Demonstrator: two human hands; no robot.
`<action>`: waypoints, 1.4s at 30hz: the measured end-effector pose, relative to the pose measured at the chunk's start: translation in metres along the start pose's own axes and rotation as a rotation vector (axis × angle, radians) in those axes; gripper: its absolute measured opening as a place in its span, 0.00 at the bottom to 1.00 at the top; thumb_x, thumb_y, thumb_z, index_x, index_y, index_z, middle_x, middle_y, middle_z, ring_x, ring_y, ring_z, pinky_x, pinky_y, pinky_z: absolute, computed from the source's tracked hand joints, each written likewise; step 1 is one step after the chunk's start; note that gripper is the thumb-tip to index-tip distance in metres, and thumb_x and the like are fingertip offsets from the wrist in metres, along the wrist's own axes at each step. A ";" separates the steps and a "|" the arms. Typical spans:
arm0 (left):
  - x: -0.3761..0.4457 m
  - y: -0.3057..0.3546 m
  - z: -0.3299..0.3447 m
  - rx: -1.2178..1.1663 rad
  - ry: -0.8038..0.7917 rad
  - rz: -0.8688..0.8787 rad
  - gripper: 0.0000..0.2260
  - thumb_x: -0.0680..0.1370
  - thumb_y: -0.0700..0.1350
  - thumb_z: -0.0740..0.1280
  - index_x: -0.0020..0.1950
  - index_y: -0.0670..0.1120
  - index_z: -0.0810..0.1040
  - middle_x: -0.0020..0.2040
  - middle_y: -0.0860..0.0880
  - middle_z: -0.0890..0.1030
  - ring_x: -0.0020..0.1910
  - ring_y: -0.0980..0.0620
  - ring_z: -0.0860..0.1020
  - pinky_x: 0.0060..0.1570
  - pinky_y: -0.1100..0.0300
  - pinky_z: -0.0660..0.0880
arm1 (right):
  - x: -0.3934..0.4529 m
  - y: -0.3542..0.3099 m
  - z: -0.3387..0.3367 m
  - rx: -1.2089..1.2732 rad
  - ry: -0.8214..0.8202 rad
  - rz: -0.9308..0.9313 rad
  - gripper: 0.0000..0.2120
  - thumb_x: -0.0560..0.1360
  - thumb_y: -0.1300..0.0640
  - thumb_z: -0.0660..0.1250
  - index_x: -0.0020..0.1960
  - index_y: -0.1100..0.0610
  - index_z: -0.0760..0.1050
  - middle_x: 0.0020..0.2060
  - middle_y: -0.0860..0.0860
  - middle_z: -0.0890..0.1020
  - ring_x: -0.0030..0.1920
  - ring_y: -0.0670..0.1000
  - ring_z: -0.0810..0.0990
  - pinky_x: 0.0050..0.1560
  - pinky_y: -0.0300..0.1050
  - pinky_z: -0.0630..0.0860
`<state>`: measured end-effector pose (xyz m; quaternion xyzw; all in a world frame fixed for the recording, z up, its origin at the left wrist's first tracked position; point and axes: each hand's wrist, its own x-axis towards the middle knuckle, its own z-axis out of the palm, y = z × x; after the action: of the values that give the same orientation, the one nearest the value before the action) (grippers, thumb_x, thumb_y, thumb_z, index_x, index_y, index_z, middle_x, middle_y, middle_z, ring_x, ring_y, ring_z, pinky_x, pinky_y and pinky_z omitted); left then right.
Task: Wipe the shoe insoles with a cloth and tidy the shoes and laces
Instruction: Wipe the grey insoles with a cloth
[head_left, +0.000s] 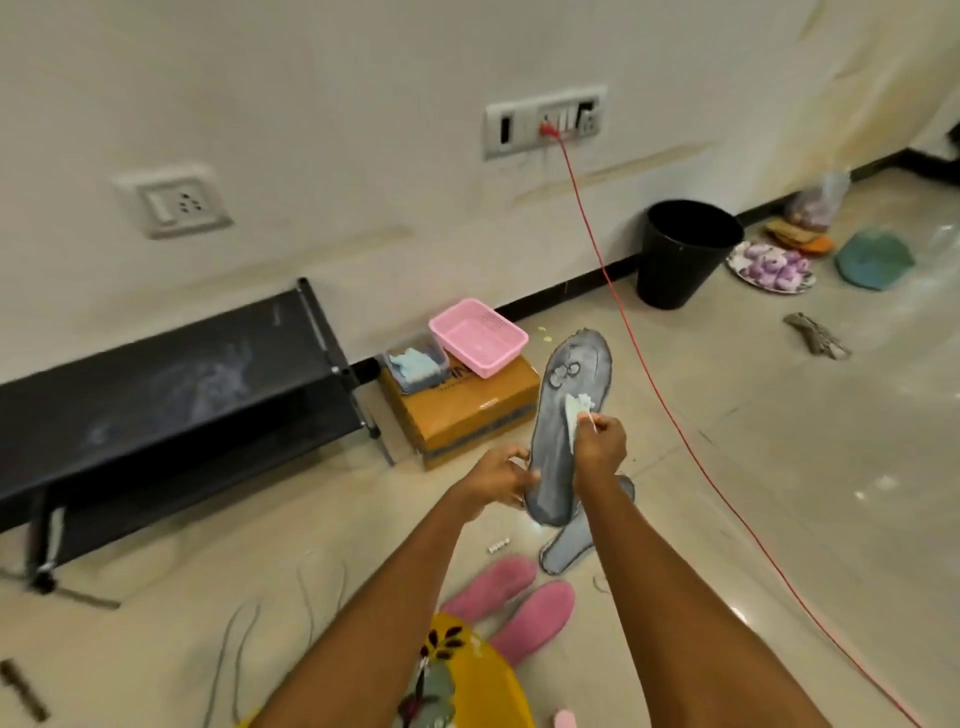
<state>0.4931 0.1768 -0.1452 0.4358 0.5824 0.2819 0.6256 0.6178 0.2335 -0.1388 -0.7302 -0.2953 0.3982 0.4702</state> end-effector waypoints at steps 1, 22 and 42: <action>-0.017 0.013 -0.002 -0.037 0.029 0.026 0.07 0.79 0.45 0.64 0.54 0.43 0.72 0.42 0.48 0.78 0.38 0.52 0.78 0.37 0.59 0.77 | -0.018 -0.013 -0.007 -0.007 -0.034 -0.047 0.08 0.74 0.61 0.64 0.51 0.64 0.76 0.51 0.60 0.80 0.52 0.60 0.78 0.53 0.49 0.74; -0.278 0.087 -0.053 -1.050 0.128 0.519 0.29 0.75 0.65 0.58 0.51 0.41 0.80 0.45 0.41 0.82 0.44 0.44 0.80 0.48 0.50 0.78 | -0.286 -0.159 -0.079 -0.205 -0.428 -1.064 0.02 0.75 0.60 0.65 0.47 0.56 0.73 0.45 0.51 0.76 0.48 0.51 0.73 0.45 0.40 0.68; -0.293 0.118 -0.083 -1.134 0.229 0.545 0.26 0.81 0.59 0.51 0.52 0.40 0.80 0.43 0.40 0.83 0.41 0.45 0.83 0.45 0.54 0.79 | -0.338 -0.177 -0.028 -0.549 -0.397 -1.408 0.11 0.77 0.53 0.60 0.47 0.54 0.80 0.43 0.50 0.78 0.48 0.52 0.72 0.50 0.49 0.70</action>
<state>0.3831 -0.0031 0.1045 0.1369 0.2743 0.7401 0.5986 0.4602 0.0160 0.1336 -0.3760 -0.8557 0.0419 0.3531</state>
